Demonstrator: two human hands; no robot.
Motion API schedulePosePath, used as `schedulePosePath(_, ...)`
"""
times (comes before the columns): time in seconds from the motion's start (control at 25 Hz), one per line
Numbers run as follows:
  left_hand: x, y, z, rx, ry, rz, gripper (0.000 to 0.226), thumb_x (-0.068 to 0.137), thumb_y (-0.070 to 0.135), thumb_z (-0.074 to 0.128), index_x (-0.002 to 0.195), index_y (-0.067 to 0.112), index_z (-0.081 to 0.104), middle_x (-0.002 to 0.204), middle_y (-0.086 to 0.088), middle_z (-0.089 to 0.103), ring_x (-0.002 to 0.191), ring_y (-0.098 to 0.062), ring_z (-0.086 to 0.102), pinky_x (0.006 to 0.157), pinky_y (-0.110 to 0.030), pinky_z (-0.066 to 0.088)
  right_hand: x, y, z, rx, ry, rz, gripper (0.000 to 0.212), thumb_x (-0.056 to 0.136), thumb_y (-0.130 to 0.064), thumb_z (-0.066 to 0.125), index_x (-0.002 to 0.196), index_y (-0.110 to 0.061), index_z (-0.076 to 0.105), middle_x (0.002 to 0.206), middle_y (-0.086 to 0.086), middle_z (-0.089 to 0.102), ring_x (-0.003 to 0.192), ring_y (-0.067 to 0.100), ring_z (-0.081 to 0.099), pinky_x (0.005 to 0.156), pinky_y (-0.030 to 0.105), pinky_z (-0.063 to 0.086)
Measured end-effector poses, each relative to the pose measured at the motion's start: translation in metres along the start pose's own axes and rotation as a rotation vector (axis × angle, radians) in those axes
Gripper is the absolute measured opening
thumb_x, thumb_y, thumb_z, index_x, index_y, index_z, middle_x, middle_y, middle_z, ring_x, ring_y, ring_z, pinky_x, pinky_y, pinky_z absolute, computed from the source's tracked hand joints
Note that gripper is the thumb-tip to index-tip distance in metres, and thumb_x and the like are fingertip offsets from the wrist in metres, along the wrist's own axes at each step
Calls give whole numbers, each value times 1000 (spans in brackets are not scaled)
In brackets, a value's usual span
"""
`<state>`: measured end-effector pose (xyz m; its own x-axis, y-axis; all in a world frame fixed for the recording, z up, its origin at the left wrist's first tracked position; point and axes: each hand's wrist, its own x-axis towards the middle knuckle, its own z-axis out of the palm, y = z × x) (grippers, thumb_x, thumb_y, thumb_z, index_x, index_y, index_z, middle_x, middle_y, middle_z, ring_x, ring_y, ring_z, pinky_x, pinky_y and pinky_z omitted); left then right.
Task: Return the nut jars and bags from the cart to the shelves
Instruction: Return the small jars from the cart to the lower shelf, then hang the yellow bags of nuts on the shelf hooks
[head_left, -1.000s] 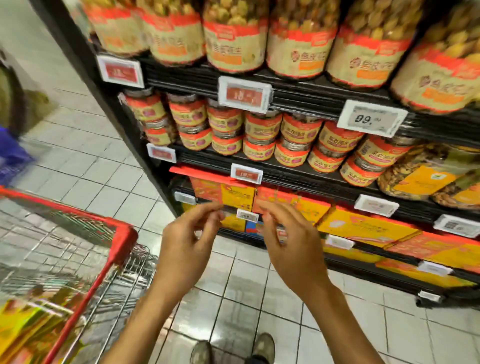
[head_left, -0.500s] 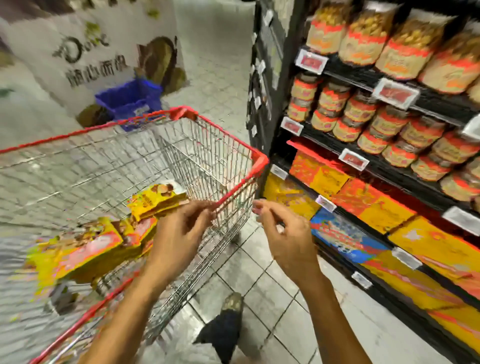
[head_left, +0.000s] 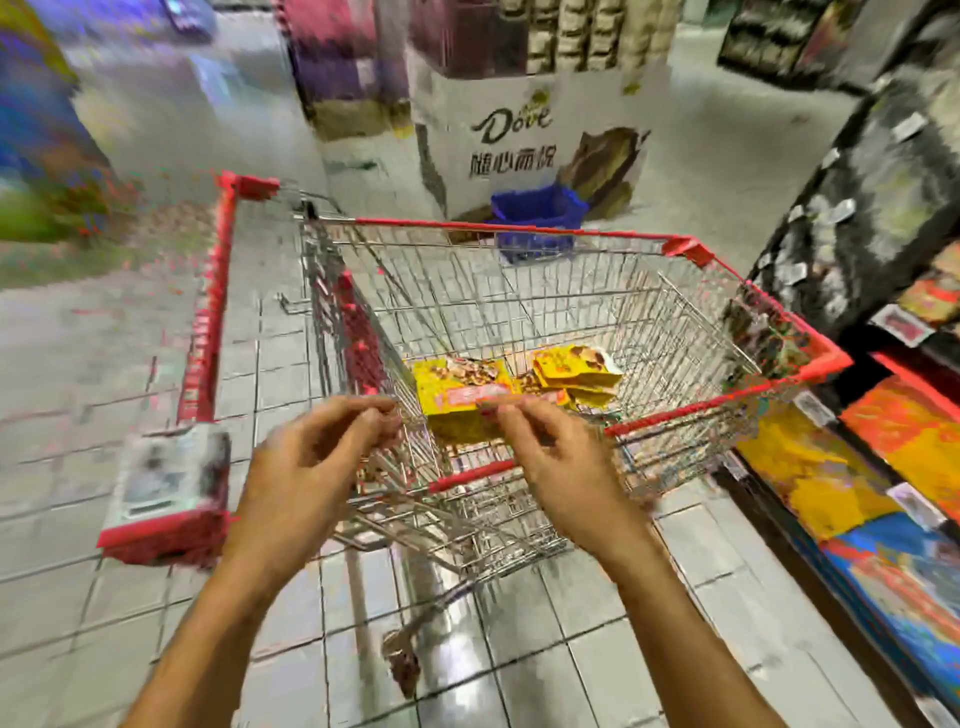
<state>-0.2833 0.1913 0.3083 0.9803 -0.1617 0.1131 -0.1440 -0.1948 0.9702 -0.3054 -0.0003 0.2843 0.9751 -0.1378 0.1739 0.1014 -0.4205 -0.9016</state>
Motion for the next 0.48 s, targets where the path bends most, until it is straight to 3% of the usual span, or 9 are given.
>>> schedulePosePath(0.16, 44, -5, -121, 180, -175, 176, 13, 84, 35, 58, 87, 37, 70, 89, 15, 73, 88, 0, 67, 78, -14, 51, 33, -72, 107, -88, 3, -120, 22, 94, -21, 50, 98, -12, 71, 89, 4, 73, 81, 12, 63, 74, 29, 47)
schedulePosePath(0.24, 84, -24, -167, 330, -217, 208, 16, 92, 23, 57, 92, 35, 68, 96, 9, 73, 95, -9, 66, 88, -23, 50, 56, -92, 148, -160, -20, -69, 22, 94, -21, 50, 96, -11, 70, 91, 9, 73, 84, 19, 64, 75, 30, 45)
schedulePosePath(0.36, 155, -60, -219, 714, -251, 283, 25, 94, 11, 51, 113, 16, 66, 113, -10, 67, 106, -27, 61, 94, -38, 47, 94, -111, 202, -187, -130, 158, 30, 96, -25, 46, 91, -3, 66, 91, 18, 69, 87, 33, 62, 77, 36, 47)
schedulePosePath(0.48, 213, -86, -234, 935, -331, 472, 44, 86, -3, 50, 126, 13, 59, 133, -8, 56, 120, -29, 52, 98, -42, 44, 134, -118, 236, -345, -257, 279, 39, 95, -44, 42, 77, -11, 53, 75, 5, 57, 65, 19, 52, 55, 28, 36)
